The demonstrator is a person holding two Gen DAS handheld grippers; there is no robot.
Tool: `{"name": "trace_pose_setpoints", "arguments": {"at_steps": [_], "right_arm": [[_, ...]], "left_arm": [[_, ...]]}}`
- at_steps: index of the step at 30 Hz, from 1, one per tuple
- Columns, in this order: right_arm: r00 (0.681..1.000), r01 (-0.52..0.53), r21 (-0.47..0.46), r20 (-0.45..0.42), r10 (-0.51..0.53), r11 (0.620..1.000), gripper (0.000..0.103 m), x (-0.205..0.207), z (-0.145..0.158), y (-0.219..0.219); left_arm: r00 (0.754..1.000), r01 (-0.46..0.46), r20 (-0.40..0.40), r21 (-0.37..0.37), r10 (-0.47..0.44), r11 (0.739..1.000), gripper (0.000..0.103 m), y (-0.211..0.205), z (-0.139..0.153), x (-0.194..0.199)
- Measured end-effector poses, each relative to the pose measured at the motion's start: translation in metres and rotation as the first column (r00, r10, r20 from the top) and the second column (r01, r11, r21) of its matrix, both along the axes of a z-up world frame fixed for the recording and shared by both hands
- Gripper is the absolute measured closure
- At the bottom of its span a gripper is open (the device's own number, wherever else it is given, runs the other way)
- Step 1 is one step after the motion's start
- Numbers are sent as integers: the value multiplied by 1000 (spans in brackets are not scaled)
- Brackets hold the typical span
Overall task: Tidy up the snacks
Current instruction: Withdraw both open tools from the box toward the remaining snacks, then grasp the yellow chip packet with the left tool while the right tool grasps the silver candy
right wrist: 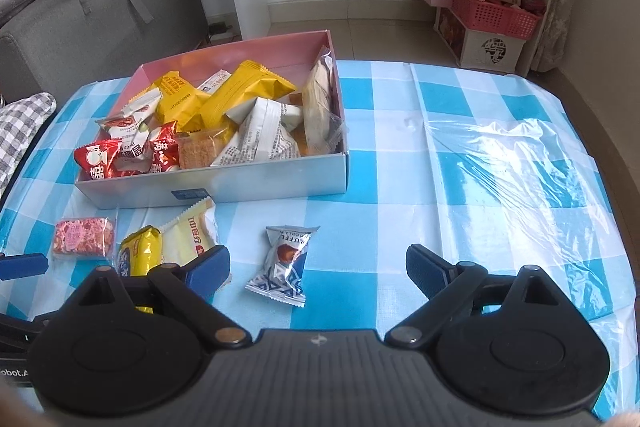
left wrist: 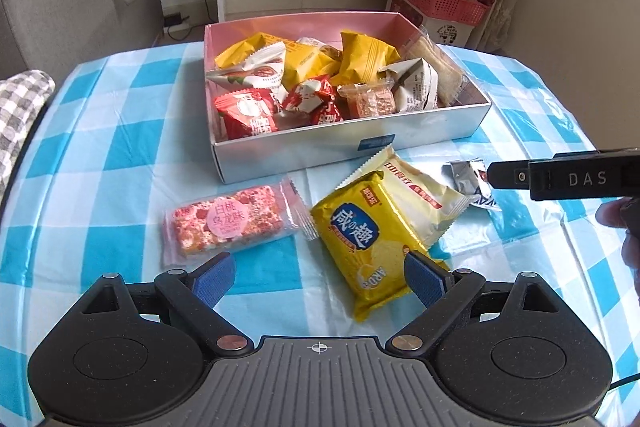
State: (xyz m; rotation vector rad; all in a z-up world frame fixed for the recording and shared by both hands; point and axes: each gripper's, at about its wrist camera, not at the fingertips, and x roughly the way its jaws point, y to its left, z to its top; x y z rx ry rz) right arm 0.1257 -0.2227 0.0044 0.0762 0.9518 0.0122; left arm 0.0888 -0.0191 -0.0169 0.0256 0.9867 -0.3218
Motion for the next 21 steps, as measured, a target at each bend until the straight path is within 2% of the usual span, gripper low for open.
{"name": "trace_pose_setpoints", "arguments": {"at_steps": [7,10,12,13,17,21], "right_arm": [[998,36,3,-50,-36,999,9,6,-9,-1],[997,43,4,-63,-43,999,10,7,-12,0],[997,45,2,-69,-44,999,10,8,-14,1],[996,45,1,-72,-44,999,11,9,-15,1],[995,43,-8,-86,-44,999,16,13,-20,2],[994,46,-12,-101,-47,999,27,17,-25,3]], "left_arm": [[993,-77,-92,-108,67,991,13,-14,-10,17],[988,-108,-121,-108,94,988,27,-20,-16,24],[984,-120,-143,-111,104,986,42,-21,-20,26],[982,-124,-155,-119,105,985,45,-21,-22,27],[983,-118,-157,-111,100,987,55,-20,-24,27],[986,-87,-149,-78,75,993,57,-18,-22,25]]}}
